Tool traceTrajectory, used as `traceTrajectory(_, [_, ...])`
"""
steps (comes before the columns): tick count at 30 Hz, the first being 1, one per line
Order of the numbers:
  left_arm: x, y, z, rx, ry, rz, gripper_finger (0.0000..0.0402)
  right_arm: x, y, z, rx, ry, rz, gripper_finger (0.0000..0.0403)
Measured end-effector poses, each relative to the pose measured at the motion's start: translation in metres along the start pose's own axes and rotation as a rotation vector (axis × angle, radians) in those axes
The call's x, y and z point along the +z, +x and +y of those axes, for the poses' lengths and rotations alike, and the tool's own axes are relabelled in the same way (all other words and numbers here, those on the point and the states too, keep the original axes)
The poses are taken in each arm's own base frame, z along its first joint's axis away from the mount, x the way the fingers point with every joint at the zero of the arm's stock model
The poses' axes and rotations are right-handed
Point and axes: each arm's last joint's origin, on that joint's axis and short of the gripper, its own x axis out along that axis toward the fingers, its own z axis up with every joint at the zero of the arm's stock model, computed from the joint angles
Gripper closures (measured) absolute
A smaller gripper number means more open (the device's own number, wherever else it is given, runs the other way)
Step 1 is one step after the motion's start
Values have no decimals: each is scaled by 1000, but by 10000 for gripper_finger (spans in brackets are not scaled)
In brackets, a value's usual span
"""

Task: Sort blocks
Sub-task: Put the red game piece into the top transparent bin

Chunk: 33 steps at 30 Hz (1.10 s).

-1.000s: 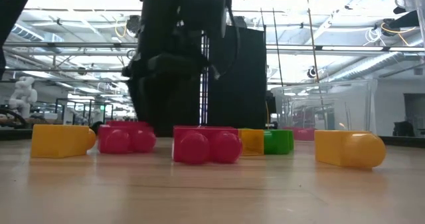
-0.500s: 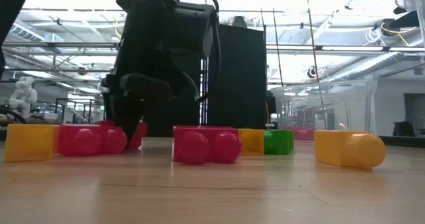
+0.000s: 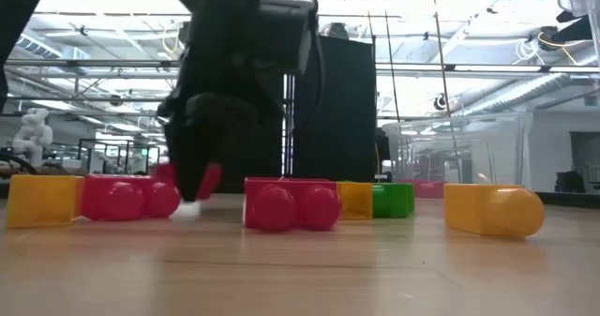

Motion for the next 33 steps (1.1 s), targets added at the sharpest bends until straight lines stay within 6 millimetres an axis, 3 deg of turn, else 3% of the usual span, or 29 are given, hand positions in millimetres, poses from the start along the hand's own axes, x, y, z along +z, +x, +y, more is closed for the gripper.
traceTrajectory(4, [14,-30,1,-42,-10,-74,334,0,0,0,-1,9,4,195])
traceTrajectory(8, [38,-74,6,-104,-26,-229,334,0,0,0,-1,12,4,195])
traceTrajectory(14, [91,-148,27,-244,-57,-697,334,0,0,0,-4,19,2,195])
traceTrajectory(18, [127,-181,50,-343,-82,-1047,334,0,0,0,-4,33,2,195])
traceTrajectory(22, [155,-196,73,-395,-133,-1300,334,0,0,0,-4,33,3,195])
traceTrajectory(26, [181,-193,84,-460,-182,-1452,334,0,0,-1,-39,34,-11,195])
traceTrajectory(33, [219,-164,65,-634,-202,-1533,334,1,0,-2,-73,39,-25,195])
